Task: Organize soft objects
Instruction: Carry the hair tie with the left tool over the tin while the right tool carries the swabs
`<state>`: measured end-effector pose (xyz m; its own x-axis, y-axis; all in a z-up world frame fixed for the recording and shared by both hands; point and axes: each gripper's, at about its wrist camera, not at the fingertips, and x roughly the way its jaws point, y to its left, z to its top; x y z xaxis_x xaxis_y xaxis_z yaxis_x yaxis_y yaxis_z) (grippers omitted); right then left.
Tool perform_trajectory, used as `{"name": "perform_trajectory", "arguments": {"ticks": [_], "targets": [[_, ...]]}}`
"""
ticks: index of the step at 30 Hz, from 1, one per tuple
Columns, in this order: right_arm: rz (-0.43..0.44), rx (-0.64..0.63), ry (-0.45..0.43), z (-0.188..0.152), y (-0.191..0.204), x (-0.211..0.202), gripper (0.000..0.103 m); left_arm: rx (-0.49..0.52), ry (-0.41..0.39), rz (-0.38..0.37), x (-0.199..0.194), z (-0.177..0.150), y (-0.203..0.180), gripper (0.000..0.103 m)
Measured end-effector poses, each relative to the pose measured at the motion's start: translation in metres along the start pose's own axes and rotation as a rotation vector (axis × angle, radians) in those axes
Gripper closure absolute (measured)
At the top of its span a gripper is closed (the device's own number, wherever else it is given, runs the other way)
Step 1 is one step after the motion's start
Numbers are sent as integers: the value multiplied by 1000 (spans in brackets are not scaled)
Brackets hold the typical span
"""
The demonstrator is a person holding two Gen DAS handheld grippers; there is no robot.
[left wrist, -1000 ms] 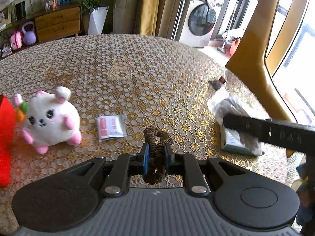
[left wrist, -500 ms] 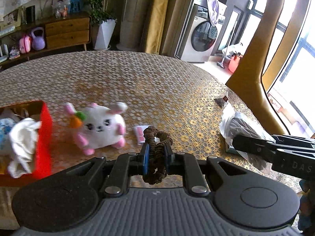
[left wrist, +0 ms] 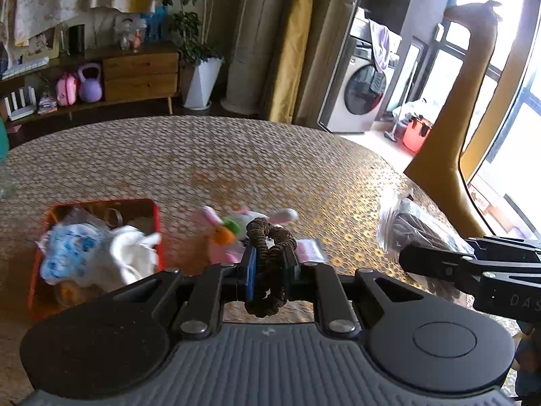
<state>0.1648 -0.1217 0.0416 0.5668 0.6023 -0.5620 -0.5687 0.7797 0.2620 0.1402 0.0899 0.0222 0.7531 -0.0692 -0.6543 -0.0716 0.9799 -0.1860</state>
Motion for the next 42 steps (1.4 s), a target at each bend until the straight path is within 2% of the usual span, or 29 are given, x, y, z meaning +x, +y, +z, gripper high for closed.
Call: {"name": "perform_trajectory", "arguments": {"ticks": [10, 21, 30, 42], "targets": [[77, -58, 6, 18, 62, 30, 69, -36, -32, 52, -24, 10, 62, 88], [101, -118, 46, 25, 115, 77, 69, -90, -42, 131, -27, 11, 128, 88], [88, -135, 88, 28, 134, 128, 69, -136, -11, 206, -4, 6, 175, 88], [12, -204, 181, 25, 149, 202, 69, -169, 18, 259, 38, 1, 212, 88]]}}
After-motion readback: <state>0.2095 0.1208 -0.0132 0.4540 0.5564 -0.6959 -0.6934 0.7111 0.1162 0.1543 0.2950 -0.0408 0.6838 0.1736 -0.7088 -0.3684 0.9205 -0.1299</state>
